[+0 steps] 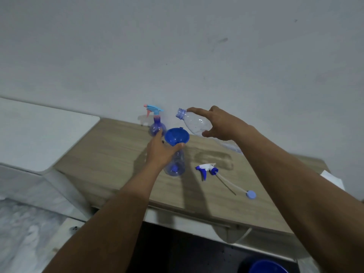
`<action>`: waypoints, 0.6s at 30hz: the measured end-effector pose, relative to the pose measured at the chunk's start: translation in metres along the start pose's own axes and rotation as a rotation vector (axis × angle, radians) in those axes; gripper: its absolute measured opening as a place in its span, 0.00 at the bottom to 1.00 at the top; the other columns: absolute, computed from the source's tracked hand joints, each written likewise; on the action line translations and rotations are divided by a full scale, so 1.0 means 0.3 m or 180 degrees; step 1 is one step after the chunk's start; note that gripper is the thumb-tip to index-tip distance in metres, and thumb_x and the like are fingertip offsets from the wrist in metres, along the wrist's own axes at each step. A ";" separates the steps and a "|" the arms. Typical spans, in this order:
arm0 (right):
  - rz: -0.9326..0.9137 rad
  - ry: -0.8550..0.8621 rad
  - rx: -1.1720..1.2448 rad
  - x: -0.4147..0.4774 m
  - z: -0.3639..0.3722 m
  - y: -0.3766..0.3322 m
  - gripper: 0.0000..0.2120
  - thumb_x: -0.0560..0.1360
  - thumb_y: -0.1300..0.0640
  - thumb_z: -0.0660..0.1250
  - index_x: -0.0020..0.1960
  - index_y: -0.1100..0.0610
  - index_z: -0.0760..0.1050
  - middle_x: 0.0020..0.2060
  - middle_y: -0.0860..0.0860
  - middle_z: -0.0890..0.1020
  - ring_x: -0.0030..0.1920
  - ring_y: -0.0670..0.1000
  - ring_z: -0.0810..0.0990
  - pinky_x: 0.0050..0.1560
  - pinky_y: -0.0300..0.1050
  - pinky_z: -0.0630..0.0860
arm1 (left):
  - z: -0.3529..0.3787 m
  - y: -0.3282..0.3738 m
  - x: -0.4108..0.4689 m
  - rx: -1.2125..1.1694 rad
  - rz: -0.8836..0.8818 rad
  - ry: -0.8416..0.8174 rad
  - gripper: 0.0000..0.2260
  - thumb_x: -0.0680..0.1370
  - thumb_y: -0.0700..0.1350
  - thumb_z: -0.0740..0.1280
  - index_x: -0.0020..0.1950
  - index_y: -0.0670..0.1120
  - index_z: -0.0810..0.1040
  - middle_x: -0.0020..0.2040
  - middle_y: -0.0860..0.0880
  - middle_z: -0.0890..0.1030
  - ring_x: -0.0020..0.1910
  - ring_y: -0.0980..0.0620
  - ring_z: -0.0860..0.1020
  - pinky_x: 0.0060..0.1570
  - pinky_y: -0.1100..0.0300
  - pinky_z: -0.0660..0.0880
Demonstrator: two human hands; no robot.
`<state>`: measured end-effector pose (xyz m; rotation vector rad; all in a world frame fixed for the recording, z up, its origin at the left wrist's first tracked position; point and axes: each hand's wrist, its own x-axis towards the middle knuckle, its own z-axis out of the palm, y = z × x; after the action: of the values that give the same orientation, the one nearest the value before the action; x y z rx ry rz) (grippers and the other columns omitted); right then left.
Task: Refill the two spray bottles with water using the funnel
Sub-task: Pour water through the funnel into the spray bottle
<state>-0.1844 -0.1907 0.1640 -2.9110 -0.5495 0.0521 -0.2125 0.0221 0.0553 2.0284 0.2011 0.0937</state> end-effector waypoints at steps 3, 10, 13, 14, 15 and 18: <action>0.0067 -0.0050 0.0009 0.003 0.002 -0.013 0.42 0.76 0.53 0.72 0.74 0.27 0.49 0.51 0.52 0.70 0.48 0.57 0.77 0.52 0.53 0.77 | -0.004 -0.002 0.005 -0.0012 -0.0010 -0.0107 0.48 0.55 0.69 0.75 0.72 0.54 0.67 0.66 0.52 0.76 0.61 0.48 0.79 0.60 0.46 0.78; 0.0340 -0.0088 -0.0195 -0.015 0.018 -0.035 0.41 0.75 0.55 0.70 0.74 0.27 0.50 0.54 0.54 0.70 0.47 0.59 0.78 0.51 0.56 0.79 | -0.021 0.022 0.005 0.0022 0.0330 -0.0382 0.26 0.67 0.56 0.78 0.59 0.52 0.73 0.51 0.57 0.77 0.52 0.52 0.78 0.47 0.60 0.73; 0.0439 -0.0136 -0.0361 -0.022 0.019 -0.042 0.40 0.76 0.56 0.69 0.75 0.28 0.51 0.55 0.55 0.70 0.46 0.59 0.78 0.50 0.56 0.80 | -0.031 0.020 0.017 0.0007 0.0504 -0.0483 0.21 0.67 0.55 0.79 0.55 0.52 0.76 0.49 0.56 0.81 0.49 0.52 0.80 0.44 0.63 0.73; 0.0471 -0.0167 -0.0406 -0.023 0.019 -0.044 0.40 0.76 0.56 0.69 0.75 0.28 0.51 0.55 0.55 0.70 0.45 0.59 0.79 0.50 0.56 0.80 | -0.034 0.020 0.021 -0.0006 0.0530 -0.0502 0.21 0.67 0.54 0.79 0.55 0.53 0.77 0.49 0.56 0.82 0.49 0.52 0.80 0.44 0.62 0.74; 0.0507 -0.0192 -0.0450 -0.023 0.021 -0.046 0.40 0.76 0.57 0.68 0.75 0.28 0.51 0.56 0.55 0.70 0.45 0.59 0.79 0.50 0.56 0.80 | -0.039 0.021 0.026 -0.0007 0.0551 -0.0511 0.20 0.67 0.54 0.78 0.55 0.53 0.77 0.48 0.56 0.82 0.48 0.53 0.81 0.44 0.63 0.74; 0.0611 -0.0258 -0.0547 -0.025 0.031 -0.051 0.41 0.76 0.59 0.67 0.75 0.28 0.51 0.56 0.55 0.69 0.44 0.57 0.78 0.49 0.53 0.80 | -0.050 0.028 0.040 0.0021 0.0594 -0.0570 0.18 0.67 0.51 0.78 0.54 0.54 0.77 0.45 0.59 0.80 0.47 0.53 0.80 0.42 0.65 0.73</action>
<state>-0.1976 -0.1778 0.1577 -3.1326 -0.2977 0.1564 -0.2023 0.0339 0.0693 2.0454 -0.1012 0.0277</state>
